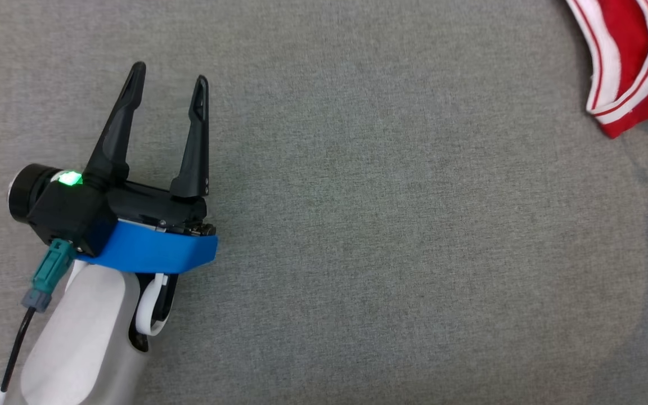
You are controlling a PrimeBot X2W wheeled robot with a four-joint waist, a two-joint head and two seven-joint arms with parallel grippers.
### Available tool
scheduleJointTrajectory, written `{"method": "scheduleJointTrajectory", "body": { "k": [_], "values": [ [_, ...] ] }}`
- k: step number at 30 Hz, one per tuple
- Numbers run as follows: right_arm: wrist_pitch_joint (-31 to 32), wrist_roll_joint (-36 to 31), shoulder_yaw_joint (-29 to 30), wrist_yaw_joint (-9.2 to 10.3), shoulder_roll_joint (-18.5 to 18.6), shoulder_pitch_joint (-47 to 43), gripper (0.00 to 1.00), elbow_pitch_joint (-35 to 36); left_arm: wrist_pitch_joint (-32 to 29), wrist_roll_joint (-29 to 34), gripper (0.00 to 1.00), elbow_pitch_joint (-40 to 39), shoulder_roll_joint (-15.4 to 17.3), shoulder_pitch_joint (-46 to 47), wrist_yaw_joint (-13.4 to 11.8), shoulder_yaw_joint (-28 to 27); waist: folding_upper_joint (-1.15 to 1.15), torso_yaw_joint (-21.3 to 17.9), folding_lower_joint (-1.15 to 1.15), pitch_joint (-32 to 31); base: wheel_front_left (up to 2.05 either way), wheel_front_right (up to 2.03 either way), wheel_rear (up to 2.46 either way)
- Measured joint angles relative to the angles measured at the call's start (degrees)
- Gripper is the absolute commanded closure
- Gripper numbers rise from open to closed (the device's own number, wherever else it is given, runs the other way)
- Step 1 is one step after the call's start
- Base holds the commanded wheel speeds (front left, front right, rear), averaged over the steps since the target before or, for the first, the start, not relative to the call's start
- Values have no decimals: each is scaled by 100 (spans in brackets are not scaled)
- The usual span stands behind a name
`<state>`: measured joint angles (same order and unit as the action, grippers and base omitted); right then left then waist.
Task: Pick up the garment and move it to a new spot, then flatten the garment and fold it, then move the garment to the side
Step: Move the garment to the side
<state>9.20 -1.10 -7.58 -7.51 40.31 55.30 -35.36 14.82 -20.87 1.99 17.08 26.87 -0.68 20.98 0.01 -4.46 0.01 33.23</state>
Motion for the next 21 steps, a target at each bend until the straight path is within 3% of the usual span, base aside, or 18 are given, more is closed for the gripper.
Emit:
{"method": "scheduleJointTrajectory", "body": {
  "k": [7,14,15,17,18,21],
  "values": [
    [-224,-303,31,-1,375,77,100,-30,-1,62,0,-115,75,23,-4,14,0,11,0,187,0,0,0],
    [-264,-577,347,-1,330,-13,100,108,-20,69,0,-160,194,32,-54,-26,0,-44,0,223,0,0,0],
    [-311,-635,371,-1,327,-58,69,121,-37,69,0,-169,197,32,-55,-25,0,-46,0,218,0,0,0],
    [-407,-701,423,-1,283,-115,50,182,-51,68,0,-175,199,32,-78,-21,-1,-49,0,206,0,0,0],
    [-407,-701,423,-1,283,-115,0,182,-51,68,0,-175,199,32,-78,-21,-1,-49,0,206,0,0,0],
    [-442,-772,499,-1,196,-148,0,204,-59,63,0,-170,185,32,-78,12,-1,-32,0,168,0,0,0]
  ]
}}
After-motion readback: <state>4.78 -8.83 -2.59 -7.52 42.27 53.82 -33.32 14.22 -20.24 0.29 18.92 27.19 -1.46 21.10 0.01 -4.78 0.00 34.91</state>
